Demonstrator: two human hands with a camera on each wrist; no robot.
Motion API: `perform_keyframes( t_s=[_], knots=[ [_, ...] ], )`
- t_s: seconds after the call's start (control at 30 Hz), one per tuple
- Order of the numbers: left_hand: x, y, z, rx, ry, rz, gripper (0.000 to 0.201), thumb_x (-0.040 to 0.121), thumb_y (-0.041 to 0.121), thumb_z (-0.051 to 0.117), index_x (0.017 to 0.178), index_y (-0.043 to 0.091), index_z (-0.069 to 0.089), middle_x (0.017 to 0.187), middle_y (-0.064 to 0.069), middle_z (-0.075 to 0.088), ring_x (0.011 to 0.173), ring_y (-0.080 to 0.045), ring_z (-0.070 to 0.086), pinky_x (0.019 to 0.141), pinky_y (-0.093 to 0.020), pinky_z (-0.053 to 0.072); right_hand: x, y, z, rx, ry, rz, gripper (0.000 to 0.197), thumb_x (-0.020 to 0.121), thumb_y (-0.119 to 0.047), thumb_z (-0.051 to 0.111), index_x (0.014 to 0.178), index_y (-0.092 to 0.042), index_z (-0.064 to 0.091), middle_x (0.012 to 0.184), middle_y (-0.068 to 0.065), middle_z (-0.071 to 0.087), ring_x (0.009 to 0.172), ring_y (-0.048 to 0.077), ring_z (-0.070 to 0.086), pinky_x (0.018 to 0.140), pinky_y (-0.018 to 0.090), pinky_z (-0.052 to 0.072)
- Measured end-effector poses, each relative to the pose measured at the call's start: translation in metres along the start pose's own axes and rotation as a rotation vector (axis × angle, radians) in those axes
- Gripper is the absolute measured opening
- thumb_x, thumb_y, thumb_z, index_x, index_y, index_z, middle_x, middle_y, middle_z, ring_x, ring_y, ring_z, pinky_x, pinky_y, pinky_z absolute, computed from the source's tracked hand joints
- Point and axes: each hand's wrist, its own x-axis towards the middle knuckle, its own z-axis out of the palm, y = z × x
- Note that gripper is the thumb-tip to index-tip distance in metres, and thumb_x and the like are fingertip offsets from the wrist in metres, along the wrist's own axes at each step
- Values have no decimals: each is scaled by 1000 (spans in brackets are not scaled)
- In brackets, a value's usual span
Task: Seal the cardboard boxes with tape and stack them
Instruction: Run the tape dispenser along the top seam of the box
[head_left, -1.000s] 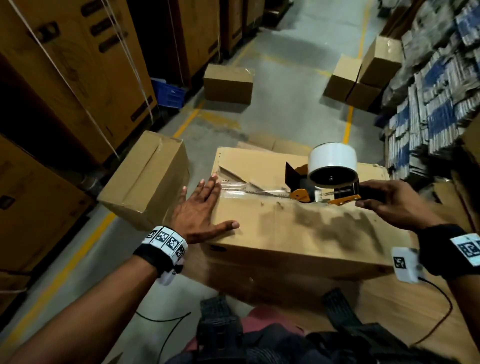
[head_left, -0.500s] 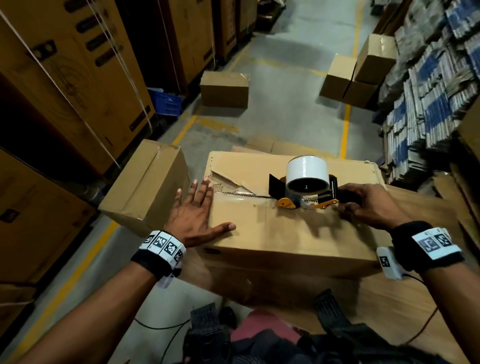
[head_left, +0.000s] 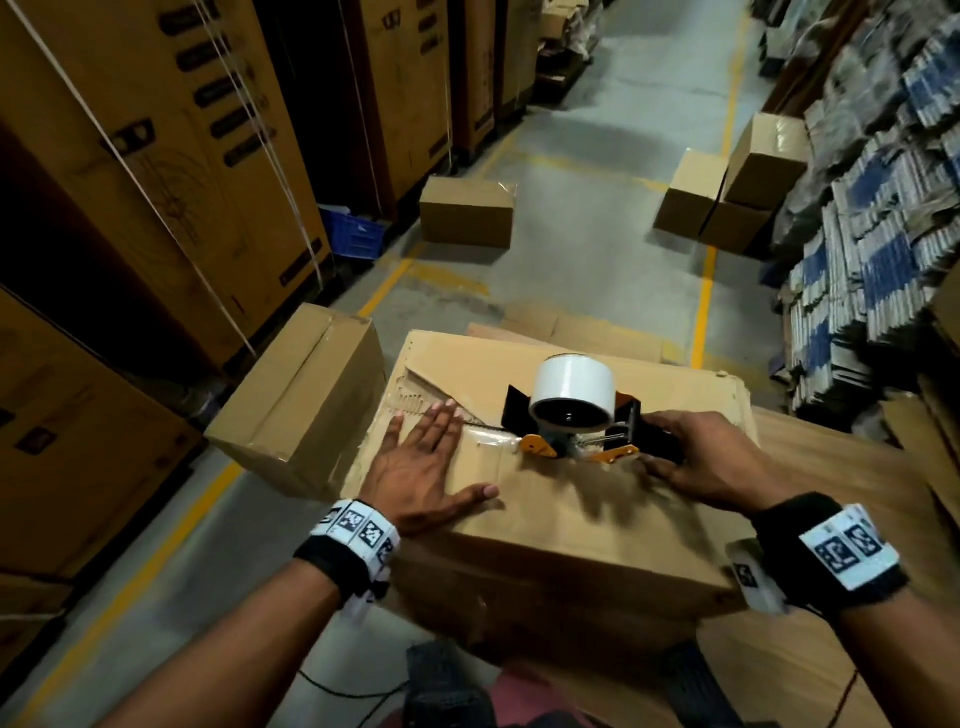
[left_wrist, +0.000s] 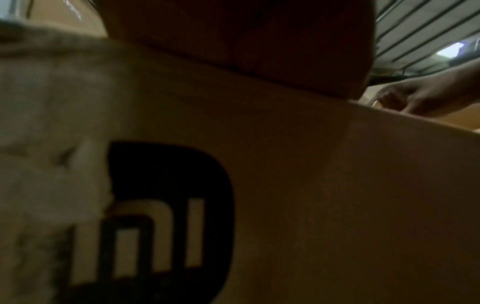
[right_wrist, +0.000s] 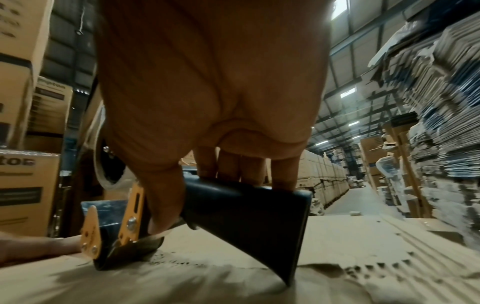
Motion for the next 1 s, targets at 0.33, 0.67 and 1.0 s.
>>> perform_keyframes(
  t_s=[0.33,0.67,1.0],
  knots=[
    [6,12,-21,-2,14,-44,120,78,99,0,165,17,-9,171,0,-22,158,-14,-19,129,-52,-3,11,-10,7,13,29,-25,62,90,-41,75,147,-22,54,137,0,67,122,24,64,98,37,53],
    [22,42,2,-6,17,94,115,81,99,5,166,22,-11,172,2,-14,158,-14,-19,128,-53,-8,12,-9,5,56,18,-61,32,94,-32,73,125,-26,69,109,1,78,96,22,71,80,38,58],
    [23,49,0,-1,3,77,118,75,101,-5,163,24,-20,168,4,-30,155,-11,-27,128,-49,-10,-26,63,-41,160,75,69,37,89,-18,80,124,-25,73,109,-4,79,98,15,73,90,46,60]
  ],
)
